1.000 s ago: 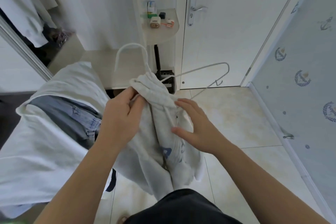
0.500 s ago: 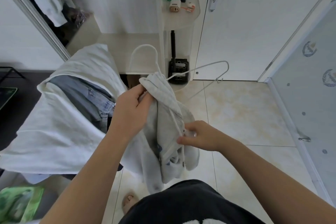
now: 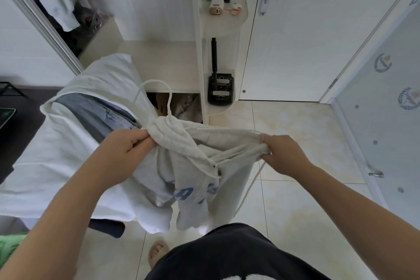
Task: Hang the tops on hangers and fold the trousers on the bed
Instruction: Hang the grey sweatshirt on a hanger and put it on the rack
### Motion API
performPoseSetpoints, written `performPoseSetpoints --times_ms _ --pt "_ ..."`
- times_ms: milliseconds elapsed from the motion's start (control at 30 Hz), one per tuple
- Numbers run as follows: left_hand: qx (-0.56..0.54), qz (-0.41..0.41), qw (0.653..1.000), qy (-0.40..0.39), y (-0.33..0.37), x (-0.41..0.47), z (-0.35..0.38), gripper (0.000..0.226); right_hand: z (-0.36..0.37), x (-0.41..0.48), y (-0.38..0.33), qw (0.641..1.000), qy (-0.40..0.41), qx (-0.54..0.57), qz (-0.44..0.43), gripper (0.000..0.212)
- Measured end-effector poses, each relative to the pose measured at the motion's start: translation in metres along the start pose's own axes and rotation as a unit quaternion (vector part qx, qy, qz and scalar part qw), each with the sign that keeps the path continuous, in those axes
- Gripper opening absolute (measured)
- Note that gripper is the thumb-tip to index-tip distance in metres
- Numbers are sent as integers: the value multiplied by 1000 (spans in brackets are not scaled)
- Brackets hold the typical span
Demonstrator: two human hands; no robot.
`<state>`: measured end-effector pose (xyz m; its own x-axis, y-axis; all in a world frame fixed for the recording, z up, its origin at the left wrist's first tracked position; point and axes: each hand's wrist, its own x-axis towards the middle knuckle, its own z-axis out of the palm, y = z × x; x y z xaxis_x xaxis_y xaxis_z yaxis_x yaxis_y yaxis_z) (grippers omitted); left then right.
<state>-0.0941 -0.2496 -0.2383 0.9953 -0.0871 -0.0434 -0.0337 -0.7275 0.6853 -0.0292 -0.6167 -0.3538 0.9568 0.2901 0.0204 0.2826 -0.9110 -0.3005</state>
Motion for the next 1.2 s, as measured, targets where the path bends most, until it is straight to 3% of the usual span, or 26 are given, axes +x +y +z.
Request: performPoseSetpoints --times_ms 133,267,400,500,600,667,733,800,900,1000,1100,1200 --pt "28 -27 998 -57 -5 1 -2 32 -33 3 -19 991 100 88 -32 17" --pt "64 -2 993 -98 7 7 9 33 -70 1 -54 975 91 184 -87 16" --pt "124 73 985 -92 33 20 38 34 -76 2 -102 968 0 220 -124 7" --pt "120 109 983 -81 42 23 51 37 -77 4 -116 952 -45 287 -95 5" --pt "96 122 985 -74 34 21 53 34 -89 4 -115 907 -164 384 -53 10" --pt "74 133 986 -74 26 23 50 35 -100 3 -112 886 -240 396 -35 29" --pt "52 135 987 -72 21 25 44 41 -109 0 -106 869 -283 406 -11 34" --pt "36 131 989 -64 15 25 35 38 -112 -3 -97 877 -253 407 -27 44" --pt "24 76 997 -17 6 23 17 27 -113 -9 -79 917 -181 354 -28 26" --pt "37 34 997 50 1 29 10 32 -111 -13 -76 922 -180 341 -40 23" --pt "36 61 997 36 14 33 20 33 -99 -18 -88 917 -96 386 -13 43" --pt "93 -9 994 54 30 32 40 59 -89 -19 -102 907 -12 421 18 64"
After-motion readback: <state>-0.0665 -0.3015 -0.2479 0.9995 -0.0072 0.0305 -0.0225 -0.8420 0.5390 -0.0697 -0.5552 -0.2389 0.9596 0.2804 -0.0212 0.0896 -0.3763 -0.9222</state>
